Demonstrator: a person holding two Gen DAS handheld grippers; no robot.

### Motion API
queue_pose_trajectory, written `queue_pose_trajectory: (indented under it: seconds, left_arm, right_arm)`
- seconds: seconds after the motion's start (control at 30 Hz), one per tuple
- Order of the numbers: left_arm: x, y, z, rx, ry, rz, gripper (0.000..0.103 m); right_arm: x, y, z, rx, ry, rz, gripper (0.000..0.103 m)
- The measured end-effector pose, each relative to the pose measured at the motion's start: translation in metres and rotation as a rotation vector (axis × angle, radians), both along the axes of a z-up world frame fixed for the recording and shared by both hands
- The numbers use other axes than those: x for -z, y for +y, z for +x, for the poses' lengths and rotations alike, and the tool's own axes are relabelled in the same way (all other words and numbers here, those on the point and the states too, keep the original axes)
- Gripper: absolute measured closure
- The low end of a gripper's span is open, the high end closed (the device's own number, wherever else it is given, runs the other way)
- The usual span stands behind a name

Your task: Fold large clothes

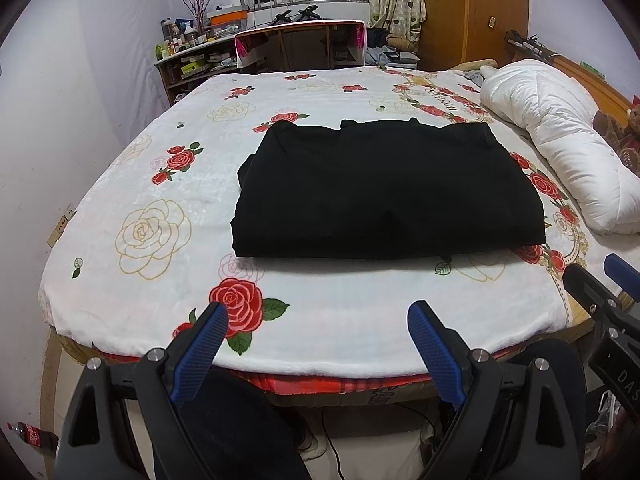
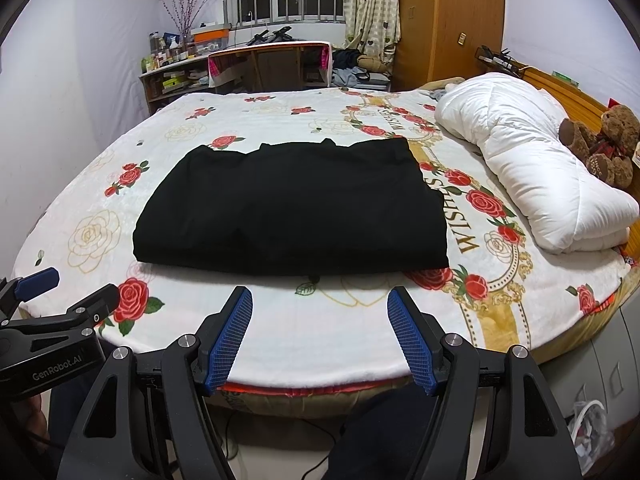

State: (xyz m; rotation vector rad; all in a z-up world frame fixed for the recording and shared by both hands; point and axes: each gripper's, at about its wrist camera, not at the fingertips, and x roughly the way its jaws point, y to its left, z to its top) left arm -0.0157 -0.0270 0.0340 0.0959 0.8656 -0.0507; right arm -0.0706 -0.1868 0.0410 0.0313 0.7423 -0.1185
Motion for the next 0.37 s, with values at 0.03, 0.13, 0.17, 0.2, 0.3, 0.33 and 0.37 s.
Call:
queue_pose_trajectory:
  seconds: [0.03,0.13,0.17,0.2,0.3,0.33,0.37]
  left_arm:
    - [0.0000,-0.0001,0.0000,-0.002,0.002,0.001,0.011]
    - [0.0010,-0.0004,0.0005,-0.001,0.006,0.002,0.011]
    - [0.0010,-0.0012,0.0000,-0.003,0.004,0.006,0.011]
    - [0.0008,-0.0010,-0.0003,-0.009,0.001,0.011,0.011]
    - [0.0005,-0.0012,-0.0009,-0.017,-0.006,0.023,0.010]
    - [0.0004,-0.0010,-0.0011,-0.017,-0.007,0.022,0.010]
    - [0.0005,-0.0009,-0.0009,-0.015,-0.006,0.020,0.011]
  right_arm:
    - [0.0011,0.0001,0.0000,0.001,0.000,0.000,0.033]
    - [0.0022,0.0013,-0.0001,0.000,0.002,0.002,0.033]
    - [0.0015,0.0001,0.0001,-0.001,0.001,0.001,0.033]
    - [0.0015,0.0002,0.0001,-0.001,0.001,0.000,0.033]
    - [0.0017,0.0006,0.0002,0.001,0.001,0.001,0.033]
    - [0.0015,0.0002,0.0002,0.001,0.002,0.002,0.033]
    - [0.0024,0.0011,0.0003,0.001,0.003,0.003,0.033]
